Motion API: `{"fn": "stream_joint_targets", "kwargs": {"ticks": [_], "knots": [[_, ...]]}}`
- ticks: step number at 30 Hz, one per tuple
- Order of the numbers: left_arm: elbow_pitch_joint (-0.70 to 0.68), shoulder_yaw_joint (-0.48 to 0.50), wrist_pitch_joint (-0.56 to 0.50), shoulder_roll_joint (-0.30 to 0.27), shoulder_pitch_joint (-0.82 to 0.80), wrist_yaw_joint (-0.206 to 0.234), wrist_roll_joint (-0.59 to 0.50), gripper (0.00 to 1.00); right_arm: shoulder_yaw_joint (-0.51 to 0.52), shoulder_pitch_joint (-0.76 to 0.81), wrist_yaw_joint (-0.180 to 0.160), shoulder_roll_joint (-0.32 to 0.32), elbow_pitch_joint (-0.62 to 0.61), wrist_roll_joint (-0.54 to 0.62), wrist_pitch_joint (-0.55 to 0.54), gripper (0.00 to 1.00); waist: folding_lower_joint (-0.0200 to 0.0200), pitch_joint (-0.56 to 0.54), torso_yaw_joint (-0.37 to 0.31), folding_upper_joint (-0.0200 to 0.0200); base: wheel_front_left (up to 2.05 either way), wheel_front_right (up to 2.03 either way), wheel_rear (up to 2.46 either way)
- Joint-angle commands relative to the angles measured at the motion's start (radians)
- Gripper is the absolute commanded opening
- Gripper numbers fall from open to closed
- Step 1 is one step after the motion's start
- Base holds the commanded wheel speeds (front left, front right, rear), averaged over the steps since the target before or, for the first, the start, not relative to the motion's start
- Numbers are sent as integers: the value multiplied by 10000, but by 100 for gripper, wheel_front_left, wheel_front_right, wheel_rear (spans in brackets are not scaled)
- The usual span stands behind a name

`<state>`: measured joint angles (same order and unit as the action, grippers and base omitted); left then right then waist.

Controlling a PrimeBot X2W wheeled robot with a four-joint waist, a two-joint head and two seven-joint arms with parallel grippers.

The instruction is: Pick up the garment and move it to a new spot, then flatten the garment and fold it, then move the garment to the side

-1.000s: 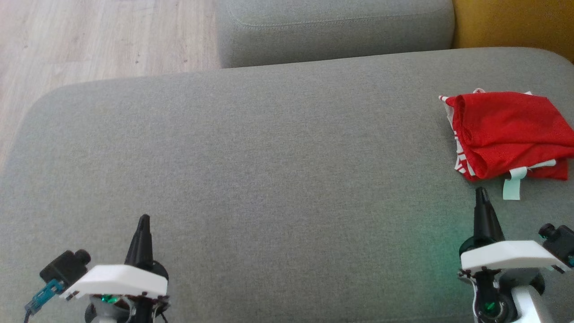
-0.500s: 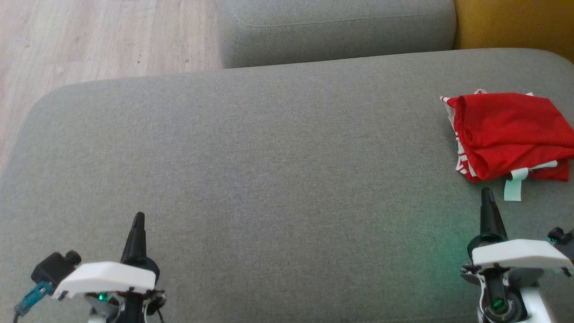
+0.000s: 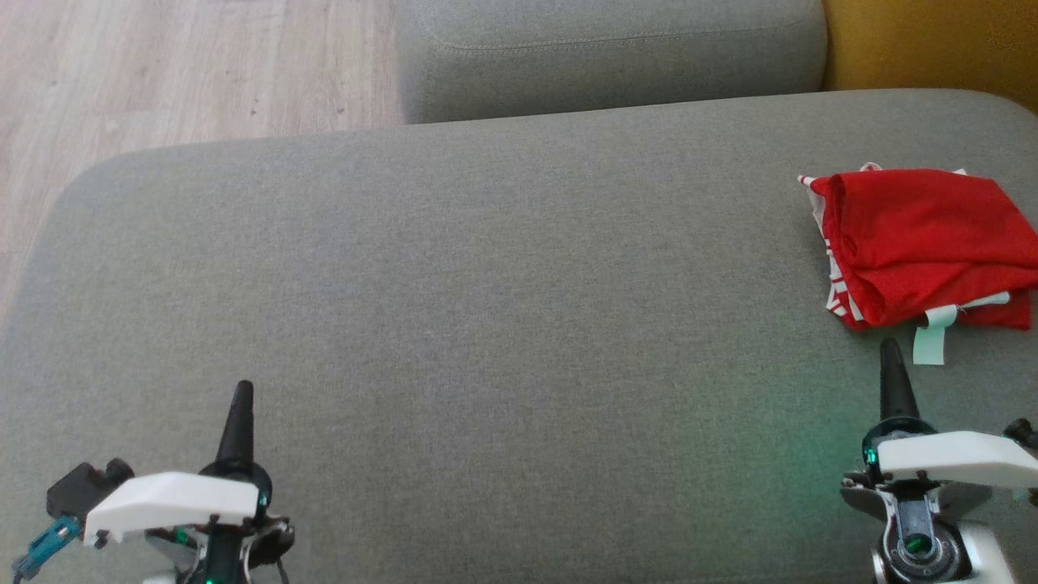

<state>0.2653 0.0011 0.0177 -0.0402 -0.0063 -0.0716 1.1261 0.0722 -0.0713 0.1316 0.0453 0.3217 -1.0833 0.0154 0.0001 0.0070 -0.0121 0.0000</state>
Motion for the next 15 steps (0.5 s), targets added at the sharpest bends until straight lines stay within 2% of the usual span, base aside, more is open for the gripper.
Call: {"fn": "stream_joint_targets", "kwargs": {"ticks": [1, 15], "knots": [[-273, 314, -67, -69, -625, -120, 250, 0, -81, -392, -6, 42, -399, -280, -64, 0, -1, -1, 3, 0, 0, 0, 0], [-248, 583, -479, -80, -756, -277, 1772, 0, 85, -383, -7, 44, -522, -1934, -471, 0, -1, -14, 42, 0, 0, 0, 0]]}}
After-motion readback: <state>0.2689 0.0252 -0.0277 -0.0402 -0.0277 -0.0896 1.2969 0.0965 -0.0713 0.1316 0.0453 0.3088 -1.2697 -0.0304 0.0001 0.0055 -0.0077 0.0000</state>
